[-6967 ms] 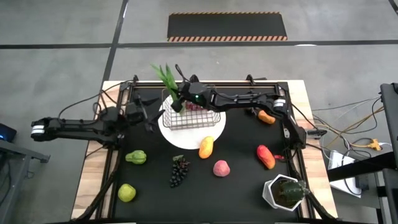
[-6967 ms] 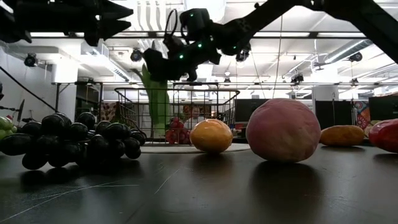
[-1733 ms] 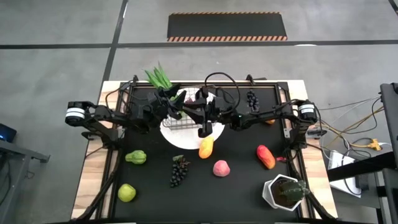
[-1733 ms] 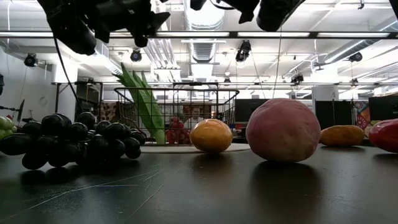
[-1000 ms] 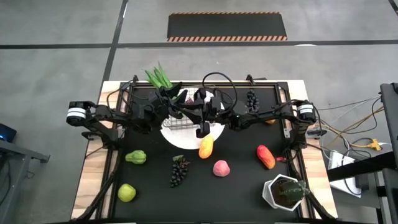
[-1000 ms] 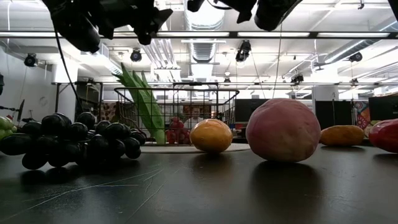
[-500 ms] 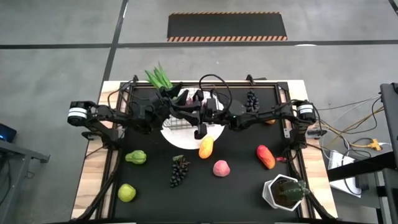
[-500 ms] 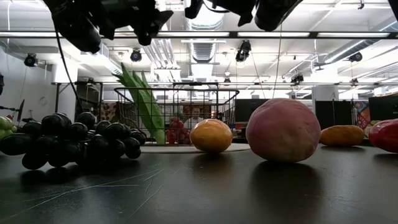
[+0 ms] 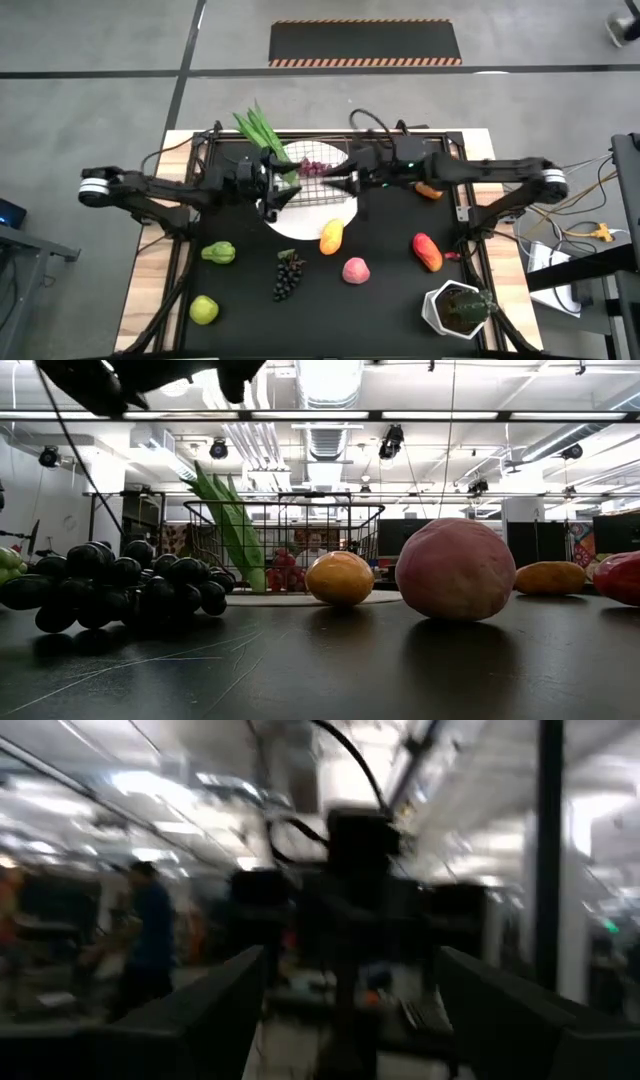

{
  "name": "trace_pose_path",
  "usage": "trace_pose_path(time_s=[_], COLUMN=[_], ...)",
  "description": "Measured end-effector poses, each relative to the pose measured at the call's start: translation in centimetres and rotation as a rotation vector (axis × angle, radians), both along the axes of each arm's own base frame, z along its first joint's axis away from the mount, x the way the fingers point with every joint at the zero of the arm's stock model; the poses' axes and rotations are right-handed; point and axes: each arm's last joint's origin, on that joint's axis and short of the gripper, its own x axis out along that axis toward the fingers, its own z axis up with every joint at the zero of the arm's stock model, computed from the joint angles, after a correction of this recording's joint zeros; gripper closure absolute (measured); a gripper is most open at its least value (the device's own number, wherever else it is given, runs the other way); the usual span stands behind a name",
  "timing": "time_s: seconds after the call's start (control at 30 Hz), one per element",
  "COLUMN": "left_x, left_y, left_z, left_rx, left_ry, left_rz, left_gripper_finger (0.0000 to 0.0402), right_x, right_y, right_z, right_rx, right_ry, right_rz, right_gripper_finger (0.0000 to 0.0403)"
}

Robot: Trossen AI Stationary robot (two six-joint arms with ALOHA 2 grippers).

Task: Build produce basket
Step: Put the pink peach into the gold wire basket

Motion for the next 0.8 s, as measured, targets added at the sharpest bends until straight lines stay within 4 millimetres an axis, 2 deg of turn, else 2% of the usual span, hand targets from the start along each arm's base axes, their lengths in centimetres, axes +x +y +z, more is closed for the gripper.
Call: trace_pose_path(time_s=[0.1, 0.23, 0.4, 0.5, 0.63, 0.8], left_x=[-0.8, -1.6, -1.9, -1.4, -0.3, 0.6], left_y=[-0.5, -0.9, -1.3, -1.5, -2.1, -3.6], left_z=[0.0, -0.1, -0.3, -1.0, -2.0, -1.2], left_rx=[-0.002, -0.005, -0.031, -0.107, -0.184, -0.222], left_ry=[0.123, 0.225, 0.272, 0.377, 0.582, 0.753], left_rz=[-0.027, -0.042, -0.066, -0.046, 0.033, 0.038], left_gripper_finger=[0.0127, 0.0127, 0.0127, 0.0127, 0.0127, 0.0127], right_x=[-2.9, -6.6, -10.2, -10.9, -10.9, -10.2], right_y=[-0.4, -0.9, -0.8, -0.7, -0.7, -0.8], right_z=[-0.1, -1.7, -2.7, -3.0, -2.9, -3.4], right_rx=[0.073, 0.159, 0.269, 0.294, 0.295, 0.288], right_ry=[0.247, 0.539, 0.752, 0.791, 0.788, 0.811], right_rz=[-0.246, -0.578, -0.769, -0.801, -0.801, -0.805], right_gripper_finger=[0.0326, 0.0326, 0.0326, 0.0326, 0.0326, 0.0326])
